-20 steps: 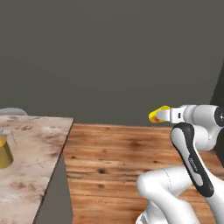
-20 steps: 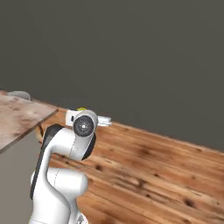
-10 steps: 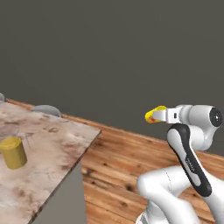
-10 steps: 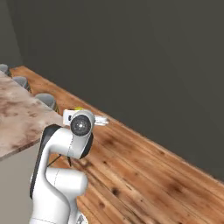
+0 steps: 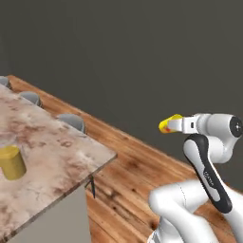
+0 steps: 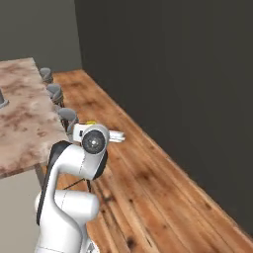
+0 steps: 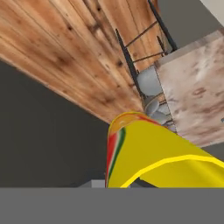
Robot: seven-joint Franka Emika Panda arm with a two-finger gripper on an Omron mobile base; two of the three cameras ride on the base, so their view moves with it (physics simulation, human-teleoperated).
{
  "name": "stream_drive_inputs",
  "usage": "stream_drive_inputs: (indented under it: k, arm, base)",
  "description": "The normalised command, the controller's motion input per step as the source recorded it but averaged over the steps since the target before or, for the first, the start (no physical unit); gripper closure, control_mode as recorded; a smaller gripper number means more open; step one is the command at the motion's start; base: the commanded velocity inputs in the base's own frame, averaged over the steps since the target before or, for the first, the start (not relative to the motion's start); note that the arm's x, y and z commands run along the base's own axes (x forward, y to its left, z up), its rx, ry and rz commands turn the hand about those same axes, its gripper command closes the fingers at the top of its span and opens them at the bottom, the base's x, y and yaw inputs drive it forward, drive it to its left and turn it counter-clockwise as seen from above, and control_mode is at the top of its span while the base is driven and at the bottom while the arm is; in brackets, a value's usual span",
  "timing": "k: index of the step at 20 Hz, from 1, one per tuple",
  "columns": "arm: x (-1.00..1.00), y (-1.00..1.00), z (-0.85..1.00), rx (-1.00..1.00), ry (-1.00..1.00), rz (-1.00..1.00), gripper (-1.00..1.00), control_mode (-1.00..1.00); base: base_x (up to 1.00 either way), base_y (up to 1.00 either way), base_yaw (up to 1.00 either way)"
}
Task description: Place the pitcher and cup on the dining counter for serving.
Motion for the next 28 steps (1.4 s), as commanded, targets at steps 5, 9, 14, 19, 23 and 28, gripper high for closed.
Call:
stream_drive_inputs:
  k: [5,9,14,19,23,28]
  arm:
    - [0.00,0.00,0.00,0.00,0.00,0.00,1.00,1.00]
    - [0.00,0.00,0.00,0.00,0.00,0.00,1.00,1.00]
    - [0.00,0.00,0.00,0.00,0.00,0.00,1.00,1.00]
    - [0.00,0.00,0.00,0.00,0.00,0.00,1.00,1.00]
    - [0.00,0.00,0.00,0.00,0.00,0.00,1.00,1.00]
    - [0.24,-0.03,0.08,0.00,0.19,0.00,1.00,-1.00]
  base:
    - [0.12,-0.36,0.79]
    - [0.17,-0.34,0.81]
    - [0.39,-0.33,0.70]
    - [0.41,-0.07,0.31]
    - [0.43,-0.02,0.08]
    - [0.32,-0.02,0.01]
